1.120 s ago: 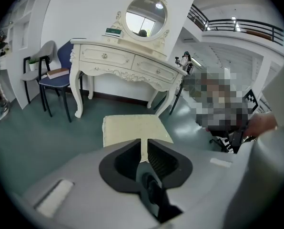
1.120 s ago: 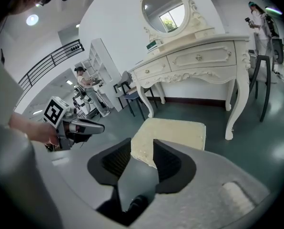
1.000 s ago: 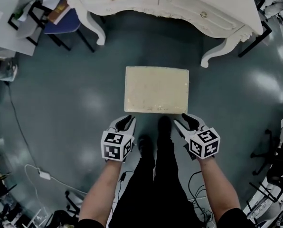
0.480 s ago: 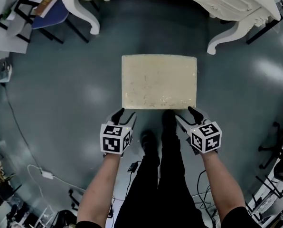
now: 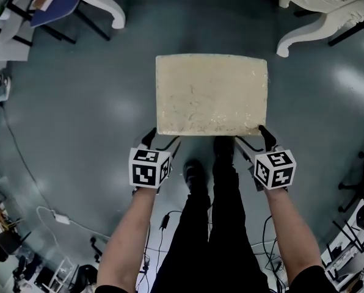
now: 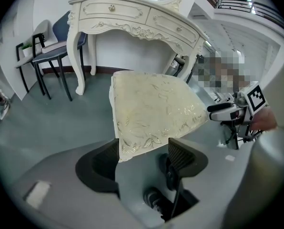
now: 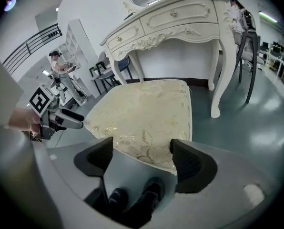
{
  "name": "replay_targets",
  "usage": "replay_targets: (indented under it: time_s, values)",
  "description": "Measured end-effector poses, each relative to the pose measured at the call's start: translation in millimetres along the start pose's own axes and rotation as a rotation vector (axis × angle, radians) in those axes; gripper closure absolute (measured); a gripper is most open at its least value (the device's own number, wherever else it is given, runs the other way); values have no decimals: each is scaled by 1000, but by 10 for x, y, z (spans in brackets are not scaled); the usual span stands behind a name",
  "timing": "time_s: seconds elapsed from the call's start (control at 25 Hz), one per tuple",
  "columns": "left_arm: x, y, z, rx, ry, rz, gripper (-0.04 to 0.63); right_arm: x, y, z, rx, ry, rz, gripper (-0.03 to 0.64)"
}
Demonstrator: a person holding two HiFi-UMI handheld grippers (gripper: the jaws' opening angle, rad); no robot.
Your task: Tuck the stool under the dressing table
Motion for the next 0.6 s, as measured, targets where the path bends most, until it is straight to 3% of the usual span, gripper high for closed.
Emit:
replay_targets:
  time_s: [0.28,0.44,0.6]
  values:
    - [-20,-23,-122,-38,4,-18,225,79,-63,23,-39,-60,24,204]
    - [15,-17,-176,-54,6,-31,223,187,-119,-21,-62,-51,3,206]
    - [16,5,-201,-64,15,-40,224,149,-120,-102,-102,-65,62,229]
Point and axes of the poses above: the fingertips, and each gripper's own axes: z backward along the fingers, x to its right, y out of its top, the point moved 8 cm from there along z, backward along the fingers, and after that the axes turned 12 degrees about z, right-handed, at the moved point
